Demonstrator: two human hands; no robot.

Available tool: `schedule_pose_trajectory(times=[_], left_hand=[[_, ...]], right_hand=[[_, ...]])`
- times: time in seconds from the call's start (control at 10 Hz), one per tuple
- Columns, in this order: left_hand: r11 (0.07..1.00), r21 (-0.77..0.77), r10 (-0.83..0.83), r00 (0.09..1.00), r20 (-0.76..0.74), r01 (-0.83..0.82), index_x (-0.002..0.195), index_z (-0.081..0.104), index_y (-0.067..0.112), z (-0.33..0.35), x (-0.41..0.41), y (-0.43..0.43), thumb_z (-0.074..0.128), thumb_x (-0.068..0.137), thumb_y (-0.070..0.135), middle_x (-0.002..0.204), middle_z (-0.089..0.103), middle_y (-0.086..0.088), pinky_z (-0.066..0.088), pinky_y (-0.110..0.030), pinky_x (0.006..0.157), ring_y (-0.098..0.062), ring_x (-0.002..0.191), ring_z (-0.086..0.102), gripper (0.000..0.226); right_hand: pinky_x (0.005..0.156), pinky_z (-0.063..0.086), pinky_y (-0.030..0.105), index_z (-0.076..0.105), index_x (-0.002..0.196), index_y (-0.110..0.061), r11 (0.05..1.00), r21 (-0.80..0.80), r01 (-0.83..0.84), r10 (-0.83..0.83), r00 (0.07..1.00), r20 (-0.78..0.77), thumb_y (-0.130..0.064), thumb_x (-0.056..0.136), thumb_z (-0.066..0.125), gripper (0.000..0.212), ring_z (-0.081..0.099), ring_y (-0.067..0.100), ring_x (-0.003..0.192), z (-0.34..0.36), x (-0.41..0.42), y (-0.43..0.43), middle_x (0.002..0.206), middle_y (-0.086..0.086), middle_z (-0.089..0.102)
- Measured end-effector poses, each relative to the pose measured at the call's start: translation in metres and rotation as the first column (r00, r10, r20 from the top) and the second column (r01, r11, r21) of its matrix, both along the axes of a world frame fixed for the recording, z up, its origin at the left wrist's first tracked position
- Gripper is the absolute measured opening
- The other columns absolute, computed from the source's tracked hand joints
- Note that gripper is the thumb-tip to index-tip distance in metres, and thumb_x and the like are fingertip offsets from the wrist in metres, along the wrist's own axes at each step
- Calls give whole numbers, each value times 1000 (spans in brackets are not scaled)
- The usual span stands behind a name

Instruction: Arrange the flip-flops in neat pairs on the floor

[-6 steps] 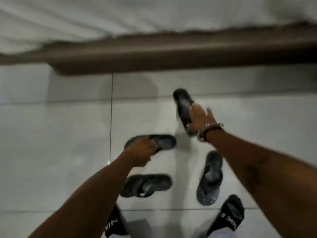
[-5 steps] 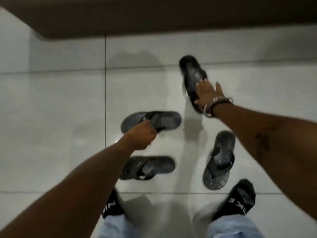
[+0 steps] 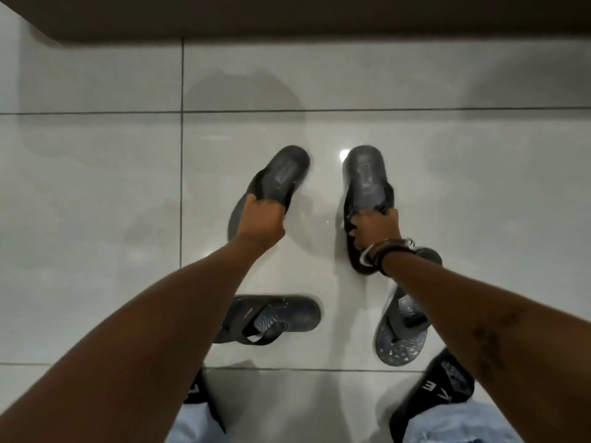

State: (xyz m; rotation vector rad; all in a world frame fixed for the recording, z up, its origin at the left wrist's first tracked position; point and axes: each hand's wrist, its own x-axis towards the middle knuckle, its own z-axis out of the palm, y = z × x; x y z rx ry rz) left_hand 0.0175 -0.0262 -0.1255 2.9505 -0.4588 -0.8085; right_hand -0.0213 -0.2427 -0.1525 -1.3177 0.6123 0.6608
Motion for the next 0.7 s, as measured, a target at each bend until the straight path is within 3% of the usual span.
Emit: schedule_pose_trajectory(times=[0.1,0.2,0.3,0.4,0.5,0.6,0.7], left_hand=[[974,-92,204,977,-56,-209,88,67,15,-5,3,-15,56,88,18,89,68,-9,33,-37,74,-31,90,61,11],[949,-123,281,956,-81,-289,92,68,15,-11,0,-21,55,90,20,94,69,-10,31,-34,74,-30,94,61,14],[919,-171,348,935,-70,-355,89,71,12,-16,-6,-22,53,93,19,91,71,-8,41,-39,86,-30,91,60,20],[864,-268,429,902,-52,-427,78,72,12,-13,-13,-17,51,94,16,80,72,-7,43,-41,89,-29,80,61,26],[780,-385,554,830,60,-493,82,70,15,0,-30,-14,52,95,20,87,71,-6,38,-31,84,-25,78,63,23],[500,-443,824,566,-21,-744,96,70,11,18,-73,-13,55,93,22,100,67,-12,48,-38,87,-30,87,64,18],[509,-250,846,532,-30,-824,108,65,6,27,-134,-4,65,89,27,109,63,-14,49,-43,92,-31,96,62,29]], right_hand=[[46,34,15,43,71,-15,940,-230,-252,281,954,101,-58,87,24,50,44,20,50,5,-10,11,59,7,42],[85,41,45,64,86,-11,228,-782,-580,800,569,-189,-20,85,58,11,58,30,90,-8,-11,41,88,12,65],[96,34,47,66,90,-17,129,-864,-487,778,590,-216,-9,82,56,15,57,27,99,-4,-1,61,94,2,68],[96,30,45,66,96,-19,93,-894,-438,841,515,-165,-15,84,56,16,54,25,102,-4,-2,64,102,2,66],[96,25,44,61,110,-16,185,-914,-361,818,572,-60,-24,85,56,26,49,26,109,4,-18,50,115,6,57],[103,23,49,49,128,-17,201,-902,-382,739,664,-116,-25,85,57,44,42,25,125,23,-49,16,138,8,46],[104,29,51,44,130,-11,18,-853,-522,630,668,-396,-34,87,57,50,39,31,127,38,-98,-29,142,14,40]])
